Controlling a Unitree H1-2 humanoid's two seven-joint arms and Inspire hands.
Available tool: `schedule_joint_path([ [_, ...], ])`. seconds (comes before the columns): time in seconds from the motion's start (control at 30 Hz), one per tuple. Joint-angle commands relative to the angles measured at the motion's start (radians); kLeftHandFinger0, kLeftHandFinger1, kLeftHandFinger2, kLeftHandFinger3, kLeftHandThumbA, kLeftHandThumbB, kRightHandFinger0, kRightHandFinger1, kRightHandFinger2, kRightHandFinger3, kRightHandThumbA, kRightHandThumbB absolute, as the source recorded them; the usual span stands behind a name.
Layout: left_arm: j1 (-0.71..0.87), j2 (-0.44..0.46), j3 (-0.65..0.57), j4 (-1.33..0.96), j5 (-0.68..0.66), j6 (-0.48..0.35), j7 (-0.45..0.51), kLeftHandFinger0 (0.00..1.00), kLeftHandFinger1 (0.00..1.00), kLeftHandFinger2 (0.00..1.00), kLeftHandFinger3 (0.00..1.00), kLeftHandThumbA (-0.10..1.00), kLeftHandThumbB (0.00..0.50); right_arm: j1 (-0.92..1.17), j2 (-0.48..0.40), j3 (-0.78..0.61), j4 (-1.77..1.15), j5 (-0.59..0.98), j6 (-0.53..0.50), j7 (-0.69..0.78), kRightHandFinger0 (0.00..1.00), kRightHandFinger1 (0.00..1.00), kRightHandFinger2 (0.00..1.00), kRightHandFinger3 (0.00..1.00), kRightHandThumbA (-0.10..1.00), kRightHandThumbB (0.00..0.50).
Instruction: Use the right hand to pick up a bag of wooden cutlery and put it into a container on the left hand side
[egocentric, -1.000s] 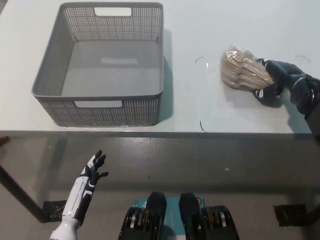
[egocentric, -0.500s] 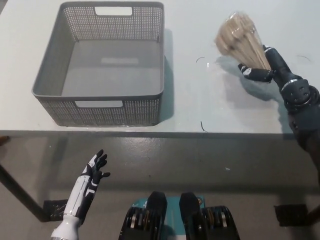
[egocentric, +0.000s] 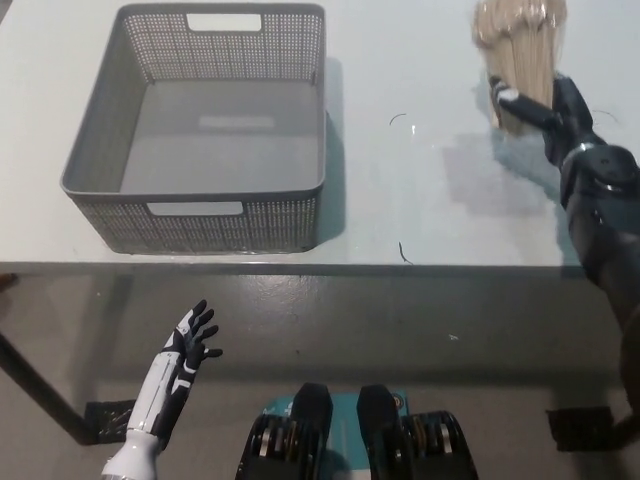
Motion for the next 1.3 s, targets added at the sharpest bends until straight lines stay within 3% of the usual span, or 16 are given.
schedule_joint_path([
  [0.0,-0.01,0.02,-0.009,-0.006,0.0,-0.039,0.0,0.79,0.91,1.0,1.0,0.98,0.206,-0.183,0.045,0.024,-0.086,0.071,-0.017,0.037,0.0,0.44,0.84,0.73,-0.1,0.144],
  [0.03,-0.008,0.018,-0.008,-0.01,0.002,-0.039,0.0,0.79,0.91,1.0,1.0,0.98,0.207,-0.187,0.05,0.031,-0.09,0.071,-0.021,0.044,0.03,0.46,0.82,0.71,-0.1,0.148],
  [0.07,-0.007,0.018,-0.009,-0.01,0.0,-0.039,0.0,0.79,0.91,1.0,1.0,0.98,0.207,-0.196,0.06,0.041,-0.094,0.072,-0.035,0.065,0.0,0.42,0.81,0.69,-0.1,0.133],
  [0.3,-0.01,0.031,-0.027,-0.01,0.017,-0.039,0.008,0.85,0.9,1.0,1.0,0.98,0.197,-0.264,0.129,0.11,-0.118,0.066,-0.025,0.061,0.0,0.42,0.84,0.66,-0.1,0.171],
  [0.4,-0.008,0.034,-0.032,-0.015,0.024,-0.039,0.009,0.84,0.9,1.0,1.0,0.98,0.197,-0.282,0.152,0.155,-0.116,0.051,-0.057,0.079,0.0,0.4,0.76,0.69,-0.1,0.196],
  [0.5,-0.005,0.032,-0.035,-0.018,0.025,-0.039,0.005,0.85,0.91,1.0,1.0,0.97,0.199,-0.296,0.175,0.21,-0.125,0.026,-0.053,0.071,0.0,0.43,0.78,0.74,-0.1,0.196],
  [0.53,-0.004,0.033,-0.034,-0.02,0.021,-0.039,-0.001,0.84,0.91,1.0,1.0,0.97,0.199,-0.302,0.186,0.228,-0.127,0.021,-0.058,0.069,0.0,0.39,0.76,0.72,-0.1,0.215],
  [0.6,-0.005,0.031,-0.034,-0.021,0.015,-0.039,-0.003,0.8,0.91,1.0,1.0,0.95,0.194,-0.312,0.211,0.26,-0.137,0.014,-0.053,0.054,0.12,0.28,0.73,0.65,-0.1,0.222],
  [0.63,-0.005,0.03,-0.034,-0.022,0.016,-0.039,-0.002,0.79,0.91,1.0,1.0,0.95,0.202,-0.316,0.221,0.271,-0.138,0.012,-0.044,0.044,0.03,0.26,0.73,0.65,-0.1,0.205],
  [0.73,-0.005,0.028,-0.035,-0.023,0.005,-0.039,-0.012,0.78,0.92,1.0,1.0,0.95,0.201,-0.327,0.264,0.3,-0.132,0.007,-0.01,0.007,0.0,0.32,0.77,0.75,-0.1,0.167],
  [0.8,-0.005,0.028,-0.038,-0.027,0.017,-0.039,-0.008,0.77,0.91,1.0,1.0,0.95,0.195,-0.333,0.285,0.337,-0.128,-0.026,0.011,-0.03,0.0,0.35,0.78,0.76,-0.1,0.167],
  [0.93,-0.003,0.031,-0.046,-0.034,0.019,-0.039,-0.012,0.76,0.91,1.0,1.0,0.92,0.179,-0.323,0.307,0.42,-0.112,-0.079,-0.03,-0.082,0.0,0.32,0.69,0.65,-0.1,0.176],
  [1.03,-0.002,0.031,-0.046,-0.043,0.017,-0.039,-0.017,0.76,0.9,1.0,1.0,0.9,0.169,-0.324,0.334,0.432,-0.077,-0.067,-0.018,-0.097,0.0,0.43,0.77,0.8,-0.1,0.177],
  [1.13,-0.004,0.035,-0.049,-0.051,0.022,-0.039,-0.021,0.75,0.9,1.0,1.0,0.89,0.171,-0.321,0.352,0.471,-0.047,-0.093,-0.026,-0.115,0.0,0.44,0.78,0.82,-0.1,0.146],
  [1.27,-0.014,0.034,-0.051,-0.049,0.029,-0.039,-0.022,0.75,0.89,1.0,1.0,0.9,0.189,-0.315,0.356,0.506,-0.025,-0.114,-0.021,-0.128,0.0,0.46,0.82,0.73,-0.1,0.157],
])
